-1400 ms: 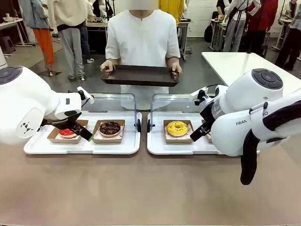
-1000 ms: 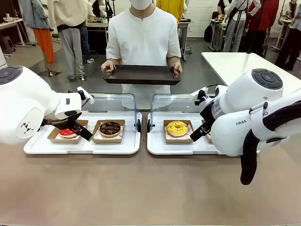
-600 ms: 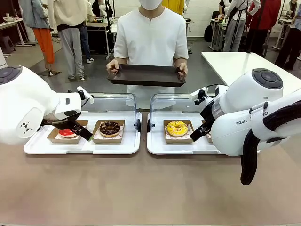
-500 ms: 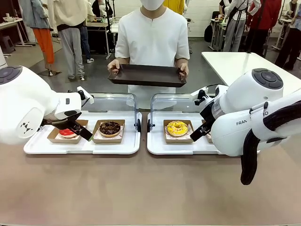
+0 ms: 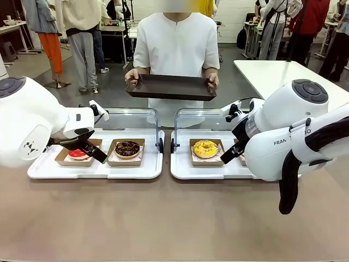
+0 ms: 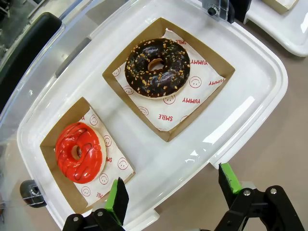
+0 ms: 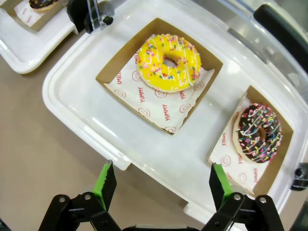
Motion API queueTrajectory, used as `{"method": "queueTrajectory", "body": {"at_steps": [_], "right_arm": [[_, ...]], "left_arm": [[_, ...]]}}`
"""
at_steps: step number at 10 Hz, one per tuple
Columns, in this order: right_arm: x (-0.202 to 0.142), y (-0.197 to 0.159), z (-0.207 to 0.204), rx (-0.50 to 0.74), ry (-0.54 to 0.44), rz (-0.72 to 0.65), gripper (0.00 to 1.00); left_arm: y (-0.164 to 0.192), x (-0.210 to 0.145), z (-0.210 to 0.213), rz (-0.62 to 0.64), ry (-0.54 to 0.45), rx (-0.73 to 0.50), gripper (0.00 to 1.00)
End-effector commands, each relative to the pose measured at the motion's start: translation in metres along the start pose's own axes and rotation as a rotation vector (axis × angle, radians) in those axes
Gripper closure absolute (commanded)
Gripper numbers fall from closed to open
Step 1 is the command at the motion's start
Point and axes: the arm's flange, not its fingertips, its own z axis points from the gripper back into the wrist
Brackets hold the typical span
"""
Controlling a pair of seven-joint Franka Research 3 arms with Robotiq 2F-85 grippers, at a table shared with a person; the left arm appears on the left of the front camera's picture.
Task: Provide the desired donut to the person.
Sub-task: Pick up and lift the Paper togo box containing the Donut pointed at by the person.
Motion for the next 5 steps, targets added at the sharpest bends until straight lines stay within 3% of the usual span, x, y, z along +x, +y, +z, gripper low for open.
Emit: {"method": "queueTrajectory", "body": {"at_steps": [1, 3, 5], "right_arm": [[0.007, 0.004, 0.054, -0.006, 0.035, 0.014, 0.0], [0.025, -0.002, 0.125, -0.013, 0.124, 0.01, 0.0], [0.039, -0.002, 0.178, -0.086, 0.187, 0.019, 0.0]], "left_arm": [[0.002, 0.008, 0.034, -0.008, 0.031, 0.055, 0.0], [0.007, 0.028, 0.11, -0.081, 0.085, 0.013, 0.0], [0.006, 0.048, 0.164, -0.11, 0.185, 0.052, 0.0]]}}
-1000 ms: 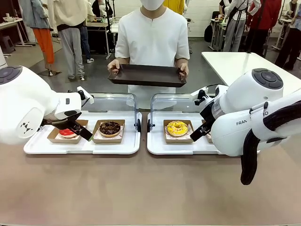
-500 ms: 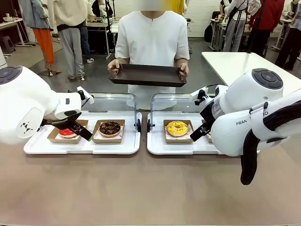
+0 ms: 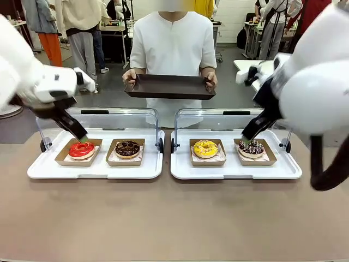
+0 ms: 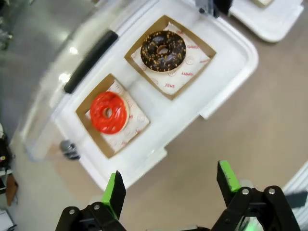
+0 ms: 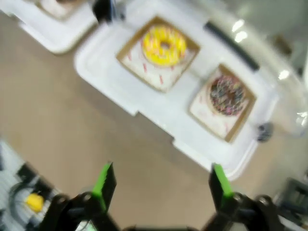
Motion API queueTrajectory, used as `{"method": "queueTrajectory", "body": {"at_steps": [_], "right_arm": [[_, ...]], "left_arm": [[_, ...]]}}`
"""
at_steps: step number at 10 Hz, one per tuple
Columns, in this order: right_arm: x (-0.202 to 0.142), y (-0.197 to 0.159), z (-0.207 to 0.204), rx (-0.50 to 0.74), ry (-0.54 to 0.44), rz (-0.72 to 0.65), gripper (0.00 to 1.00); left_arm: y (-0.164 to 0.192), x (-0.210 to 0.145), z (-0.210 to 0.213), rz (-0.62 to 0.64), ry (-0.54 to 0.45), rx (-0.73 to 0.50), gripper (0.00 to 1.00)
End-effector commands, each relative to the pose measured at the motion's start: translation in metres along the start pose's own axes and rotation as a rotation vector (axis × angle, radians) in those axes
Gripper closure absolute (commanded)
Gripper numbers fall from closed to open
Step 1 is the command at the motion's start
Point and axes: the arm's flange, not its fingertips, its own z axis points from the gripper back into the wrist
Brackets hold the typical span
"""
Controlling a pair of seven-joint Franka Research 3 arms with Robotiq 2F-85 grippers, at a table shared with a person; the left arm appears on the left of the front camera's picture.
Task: Provide the desired donut to the person.
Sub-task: Pick up and lift the Paper togo box containing the Donut pointed at by the person.
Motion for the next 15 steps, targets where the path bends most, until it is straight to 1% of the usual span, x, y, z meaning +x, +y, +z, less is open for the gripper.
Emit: {"method": "queueTrajectory", "body": {"at_steps": [1, 2, 3, 4, 7, 8, 9, 10, 11, 12, 13, 14, 15], "right_arm": [[0.017, 0.0, 0.039, -0.082, 0.071, -0.003, 0.0], [0.025, -0.005, 0.06, -0.092, 0.069, -0.024, 0.0], [0.031, -0.01, 0.073, -0.114, 0.054, -0.042, 0.0], [0.01, -0.003, 0.059, -0.059, 0.041, -0.001, 0.0], [0.01, -0.003, 0.059, -0.059, 0.041, -0.001, 0.0], [0.015, -0.005, 0.068, -0.071, 0.057, -0.007, 0.0], [0.009, -0.037, 0.067, 0.124, 0.08, -0.01, 0.0], [-0.002, -0.077, 0.074, 0.377, 0.026, 0.023, 0.0], [-0.017, -0.107, 0.078, 0.546, -0.063, 0.093, 0.0], [-0.033, -0.136, 0.082, 0.729, -0.144, 0.206, 0.0], [-0.044, -0.163, 0.086, 0.841, -0.224, 0.285, 0.0], [-0.055, -0.19, 0.086, 0.935, -0.291, 0.338, 0.0], [-0.064, -0.21, 0.083, 0.991, -0.354, 0.404, 0.0]], "left_arm": [[0.003, 0.017, 0.048, -0.036, 0.068, 0.063, 0.0], [0.009, 0.026, 0.068, -0.033, 0.09, 0.091, 0.0], [0.011, 0.03, 0.078, 0.001, 0.097, 0.148, 0.0], [0.002, 0.012, 0.067, -0.027, 0.056, 0.04, 0.0], [0.002, 0.012, 0.067, -0.027, 0.056, 0.04, 0.0], [0.002, 0.012, 0.067, -0.027, 0.056, 0.04, 0.0], [0.003, 0.014, 0.068, -0.029, 0.083, 0.06, 0.0], [0.036, 0.004, 0.083, -0.092, -0.005, -0.21, 0.0], [0.066, -0.006, 0.086, -0.112, -0.077, -0.445, 0.0], [0.088, -0.014, 0.084, -0.119, -0.129, -0.562, 0.0], [0.103, -0.016, 0.083, -0.146, -0.165, -0.63, 0.0], [0.117, -0.021, 0.083, -0.197, -0.222, -0.696, 0.0], [0.133, -0.028, 0.082, -0.25, -0.292, -0.788, 0.0]]}}
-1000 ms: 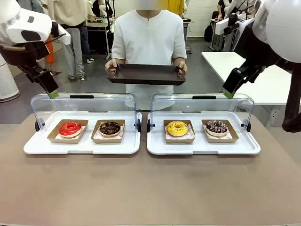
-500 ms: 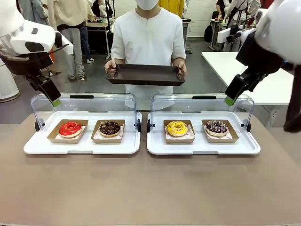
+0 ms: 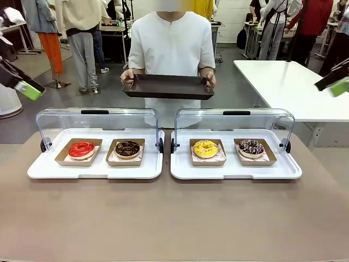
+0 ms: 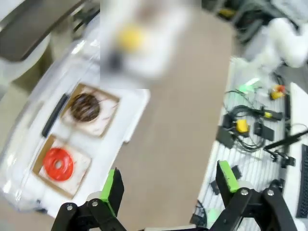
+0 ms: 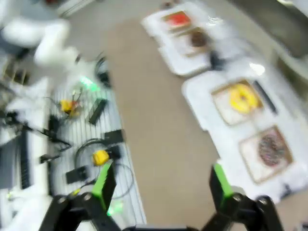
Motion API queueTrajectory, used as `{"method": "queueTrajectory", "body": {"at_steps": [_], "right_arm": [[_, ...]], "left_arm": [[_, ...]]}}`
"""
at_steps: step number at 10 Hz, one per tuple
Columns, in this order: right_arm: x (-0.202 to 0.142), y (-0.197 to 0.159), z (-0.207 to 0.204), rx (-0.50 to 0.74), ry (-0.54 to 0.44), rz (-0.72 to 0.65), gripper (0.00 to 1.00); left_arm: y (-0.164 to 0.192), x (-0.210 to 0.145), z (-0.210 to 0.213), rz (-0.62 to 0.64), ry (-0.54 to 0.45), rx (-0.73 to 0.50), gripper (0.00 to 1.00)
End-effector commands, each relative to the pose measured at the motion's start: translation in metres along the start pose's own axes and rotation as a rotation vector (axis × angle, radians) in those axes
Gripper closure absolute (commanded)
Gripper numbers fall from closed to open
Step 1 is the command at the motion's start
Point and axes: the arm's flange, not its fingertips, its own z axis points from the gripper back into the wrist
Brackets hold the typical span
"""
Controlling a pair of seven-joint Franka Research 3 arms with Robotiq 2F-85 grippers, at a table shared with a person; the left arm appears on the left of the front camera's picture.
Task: Provide the desired donut to the person.
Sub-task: Pick up and lift the Paper togo box containing the Donut pointed at by the person.
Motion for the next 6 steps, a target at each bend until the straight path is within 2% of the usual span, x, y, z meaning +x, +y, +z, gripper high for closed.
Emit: {"method": "queueTrajectory", "body": {"at_steps": [1, 2, 3, 5, 6], "right_arm": [[-0.009, -0.034, 0.021, 0.289, -0.018, 0.123, 0.0], [-0.021, -0.039, 0.032, 0.261, -0.052, 0.161, 0.0], [-0.03, -0.049, 0.041, 0.204, -0.118, 0.105, 0.0], [-0.056, -0.078, 0.05, 0.005, -0.186, -0.151, 0.0], [-0.066, -0.086, 0.051, -0.063, -0.217, -0.241, 0.0]], "left_arm": [[0.027, -0.003, 0.017, -0.068, -0.062, -0.187, 0.0], [0.037, -0.011, 0.026, -0.114, -0.128, -0.198, 0.0], [0.049, -0.01, 0.036, -0.167, -0.176, -0.194, 0.0], [0.053, -0.038, 0.042, -0.228, -0.297, -0.128, 0.0], [0.056, -0.047, 0.042, -0.23, -0.318, -0.098, 0.0]]}}
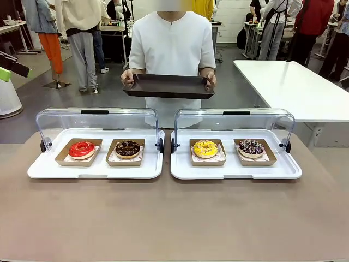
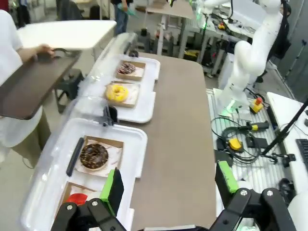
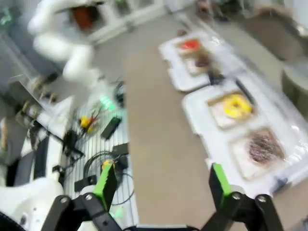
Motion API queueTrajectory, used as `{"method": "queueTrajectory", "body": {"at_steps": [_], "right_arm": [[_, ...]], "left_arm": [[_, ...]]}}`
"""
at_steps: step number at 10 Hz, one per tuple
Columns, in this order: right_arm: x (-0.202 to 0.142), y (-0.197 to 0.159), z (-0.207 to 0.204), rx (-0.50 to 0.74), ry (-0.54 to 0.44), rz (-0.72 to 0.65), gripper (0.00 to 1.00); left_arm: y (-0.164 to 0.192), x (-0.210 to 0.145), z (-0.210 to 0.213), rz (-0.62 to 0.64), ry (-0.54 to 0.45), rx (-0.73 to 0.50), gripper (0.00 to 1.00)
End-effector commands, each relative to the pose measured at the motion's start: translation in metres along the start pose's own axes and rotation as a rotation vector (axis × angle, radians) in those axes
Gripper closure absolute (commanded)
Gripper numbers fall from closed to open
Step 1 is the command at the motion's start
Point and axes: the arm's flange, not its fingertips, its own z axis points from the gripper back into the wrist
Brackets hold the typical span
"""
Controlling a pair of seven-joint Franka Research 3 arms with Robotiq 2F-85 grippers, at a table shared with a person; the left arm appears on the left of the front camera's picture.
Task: Provide the desired donut to the person.
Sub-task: Pick up and lift the Paper togo box containing the Donut pointed at by the person.
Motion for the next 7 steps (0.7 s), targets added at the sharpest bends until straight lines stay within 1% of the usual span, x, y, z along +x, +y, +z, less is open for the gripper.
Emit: {"method": "queueTrajectory", "body": {"at_steps": [1, 3, 4, 6, 7], "right_arm": [[0.007, 0.0, -0.008, -0.131, -0.078, -0.148, 0.0], [-0.002, 0.0, -0.001, -0.127, -0.069, -0.147, 0.0], [-0.004, 0.003, -0.002, -0.109, -0.039, -0.119, 0.0], [-0.006, 0.004, -0.001, -0.096, -0.037, -0.116, 0.0], [-0.006, 0.005, -0.002, -0.092, -0.028, -0.119, 0.0]], "left_arm": [[0.009, -0.011, -0.005, -0.029, -0.04, 0.023, 0.0], [0.013, -0.026, 0.005, 0.007, -0.049, 0.048, 0.0], [0.013, -0.037, 0.012, 0.039, -0.047, 0.064, 0.0], [0.016, -0.047, 0.021, 0.072, -0.035, 0.091, 0.0], [0.013, -0.055, 0.028, 0.084, -0.047, 0.104, 0.0]]}}
